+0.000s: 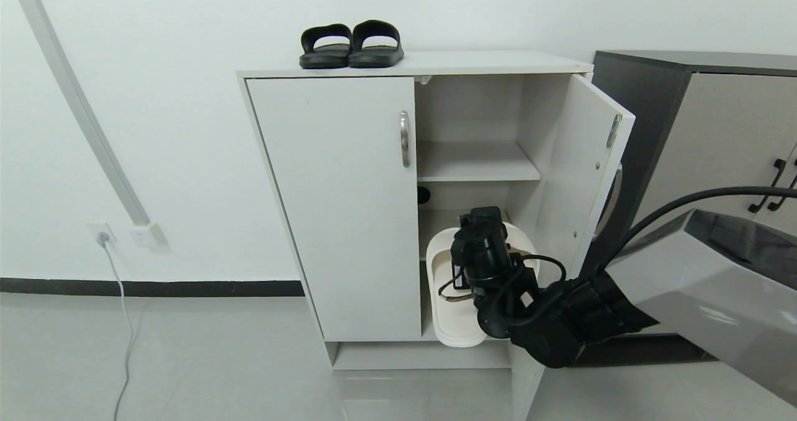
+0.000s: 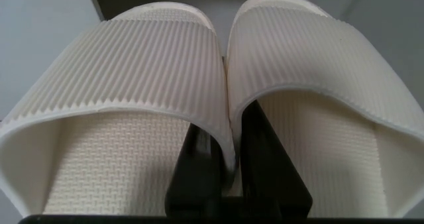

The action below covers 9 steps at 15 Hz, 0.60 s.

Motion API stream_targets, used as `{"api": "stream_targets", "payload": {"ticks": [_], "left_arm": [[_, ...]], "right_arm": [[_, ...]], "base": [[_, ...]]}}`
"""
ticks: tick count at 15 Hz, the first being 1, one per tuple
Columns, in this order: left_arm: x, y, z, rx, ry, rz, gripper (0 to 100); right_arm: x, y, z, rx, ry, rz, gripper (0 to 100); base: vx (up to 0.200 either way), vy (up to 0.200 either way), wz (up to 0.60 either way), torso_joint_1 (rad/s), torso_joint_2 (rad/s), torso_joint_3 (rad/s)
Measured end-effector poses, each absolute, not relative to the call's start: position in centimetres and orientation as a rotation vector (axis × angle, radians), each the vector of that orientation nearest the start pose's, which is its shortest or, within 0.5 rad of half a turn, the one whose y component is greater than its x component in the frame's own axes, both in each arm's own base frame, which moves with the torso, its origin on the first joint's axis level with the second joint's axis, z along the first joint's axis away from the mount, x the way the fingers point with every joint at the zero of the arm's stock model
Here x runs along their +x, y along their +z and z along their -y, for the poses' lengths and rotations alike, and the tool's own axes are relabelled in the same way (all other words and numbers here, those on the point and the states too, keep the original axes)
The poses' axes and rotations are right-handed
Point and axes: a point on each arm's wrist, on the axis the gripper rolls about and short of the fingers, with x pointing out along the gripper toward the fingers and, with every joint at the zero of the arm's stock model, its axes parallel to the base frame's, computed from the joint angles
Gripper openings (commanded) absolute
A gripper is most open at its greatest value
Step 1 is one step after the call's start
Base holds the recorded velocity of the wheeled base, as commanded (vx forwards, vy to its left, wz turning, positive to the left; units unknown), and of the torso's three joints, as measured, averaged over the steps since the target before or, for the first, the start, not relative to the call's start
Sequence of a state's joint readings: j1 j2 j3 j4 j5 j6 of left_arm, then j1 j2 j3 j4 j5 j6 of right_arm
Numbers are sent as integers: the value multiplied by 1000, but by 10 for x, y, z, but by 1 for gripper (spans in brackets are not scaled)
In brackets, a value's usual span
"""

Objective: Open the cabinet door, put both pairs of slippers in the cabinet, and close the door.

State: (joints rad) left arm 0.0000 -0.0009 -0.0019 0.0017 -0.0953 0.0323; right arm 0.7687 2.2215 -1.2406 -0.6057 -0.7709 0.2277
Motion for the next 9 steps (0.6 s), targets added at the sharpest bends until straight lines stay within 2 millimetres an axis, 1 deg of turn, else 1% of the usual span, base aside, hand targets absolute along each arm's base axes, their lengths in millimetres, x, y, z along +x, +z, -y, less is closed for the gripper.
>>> {"api": "stream_targets", "payload": {"ticks": [5, 9], "left_arm": [[-23, 76, 2, 32, -95, 3, 0], [-23, 76, 2, 32, -95, 3, 0]], "right_arm": [[334, 88, -283, -46, -63, -281, 0], [340, 84, -279, -61, -76, -287, 0]], "base": [[0, 0, 0, 0, 0, 0], [0, 0, 0, 0, 0, 0]]}}
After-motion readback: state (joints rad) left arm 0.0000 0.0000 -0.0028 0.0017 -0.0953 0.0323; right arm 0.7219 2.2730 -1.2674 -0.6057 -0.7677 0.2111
